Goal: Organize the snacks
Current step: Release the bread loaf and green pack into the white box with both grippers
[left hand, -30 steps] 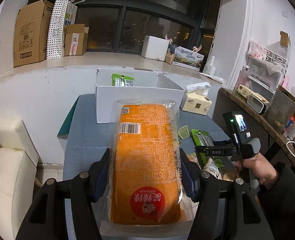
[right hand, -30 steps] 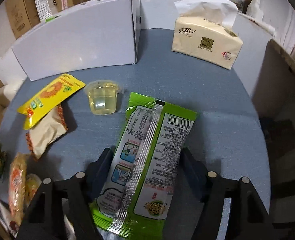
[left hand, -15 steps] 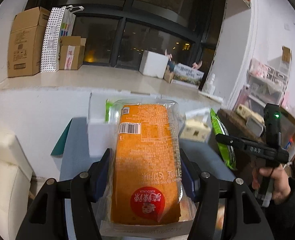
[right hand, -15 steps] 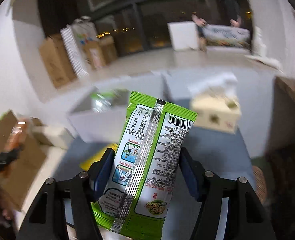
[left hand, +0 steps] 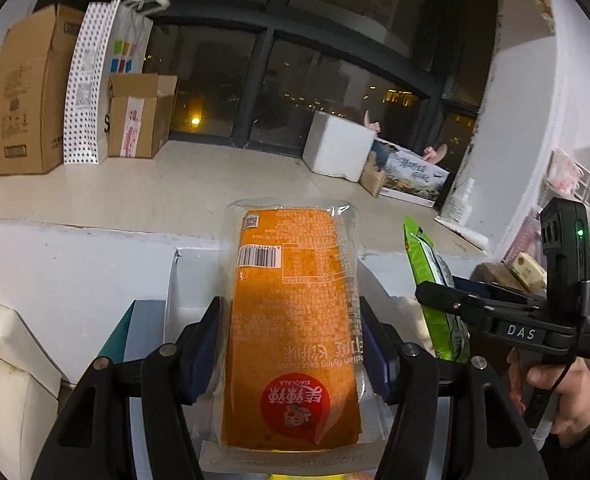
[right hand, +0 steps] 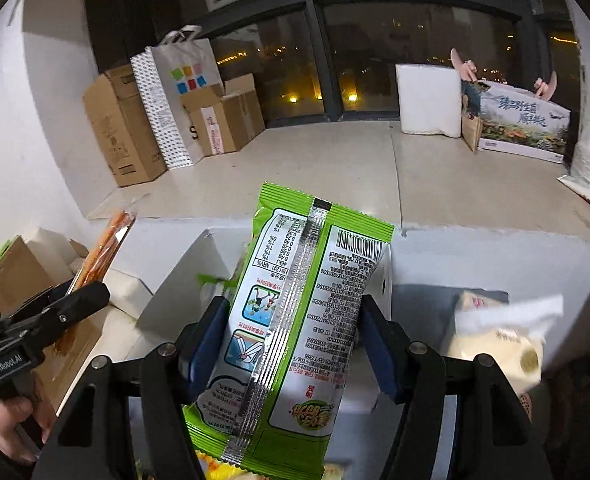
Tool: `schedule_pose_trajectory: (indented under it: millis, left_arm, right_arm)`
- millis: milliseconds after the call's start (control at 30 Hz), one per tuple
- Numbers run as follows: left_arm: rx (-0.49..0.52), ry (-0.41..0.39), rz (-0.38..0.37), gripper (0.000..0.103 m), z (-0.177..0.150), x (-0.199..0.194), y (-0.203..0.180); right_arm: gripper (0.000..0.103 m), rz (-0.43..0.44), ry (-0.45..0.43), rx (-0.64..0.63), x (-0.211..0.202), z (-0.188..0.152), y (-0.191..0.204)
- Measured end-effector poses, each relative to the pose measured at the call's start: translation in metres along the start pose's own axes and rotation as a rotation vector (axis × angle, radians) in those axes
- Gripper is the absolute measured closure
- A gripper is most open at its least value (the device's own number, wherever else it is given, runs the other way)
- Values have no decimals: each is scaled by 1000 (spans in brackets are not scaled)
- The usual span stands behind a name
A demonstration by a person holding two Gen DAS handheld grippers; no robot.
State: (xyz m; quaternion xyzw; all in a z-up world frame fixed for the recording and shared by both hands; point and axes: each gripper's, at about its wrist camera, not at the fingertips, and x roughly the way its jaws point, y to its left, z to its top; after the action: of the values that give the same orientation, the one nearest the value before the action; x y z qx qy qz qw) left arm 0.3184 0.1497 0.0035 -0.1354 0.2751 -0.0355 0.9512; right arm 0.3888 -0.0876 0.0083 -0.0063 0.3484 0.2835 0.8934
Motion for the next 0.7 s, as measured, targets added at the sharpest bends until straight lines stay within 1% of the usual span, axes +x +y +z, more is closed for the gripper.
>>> schedule_pose_trajectory:
  millis: [100, 167, 200, 233, 267, 300, 333, 400, 467, 533, 633, 700]
  left_arm:
    - [-26, 16, 14, 36, 8, 26, 12]
    - [-32, 44, 32, 26, 9, 42, 20]
    - [-34, 70, 37, 9, 9, 51, 23]
    - [-36, 93, 54, 0, 8, 57, 26]
    - [-36, 107, 92, 0, 4, 62, 30]
    - [-33, 101, 107, 0, 1, 62, 32]
    - [-34, 93, 107, 0, -2, 62, 36]
    - [-48, 102, 98, 0, -6, 62, 42]
    - [-71, 107, 92, 0, -9, 59, 49]
    - [-74, 96, 94, 0, -9, 54, 52]
    - [-71, 91, 97, 0, -9, 43, 55]
    - [-67, 83, 89, 0, -13, 29, 55]
  right_arm:
    - [34, -28, 24, -5, 28, 18, 0]
    - [33, -50, 39, 5, 46, 25, 0]
    - [32, -41, 47, 13, 52, 26, -1]
    - [26, -31, 66, 21, 60, 28, -1]
    - [22, -37, 89, 31, 70, 29, -1]
    - [12, -44, 106, 34, 77, 29, -1]
    - [10, -54, 122, 35, 84, 28, -2]
    - [10, -81, 114, 39, 89, 25, -4]
    - [9, -75, 107, 42, 90, 19, -6]
    - [9, -74, 109, 41, 88, 14, -7]
    - [9, -76, 87, 23, 77, 8, -1]
    - [8, -55, 66, 25, 63, 6, 1]
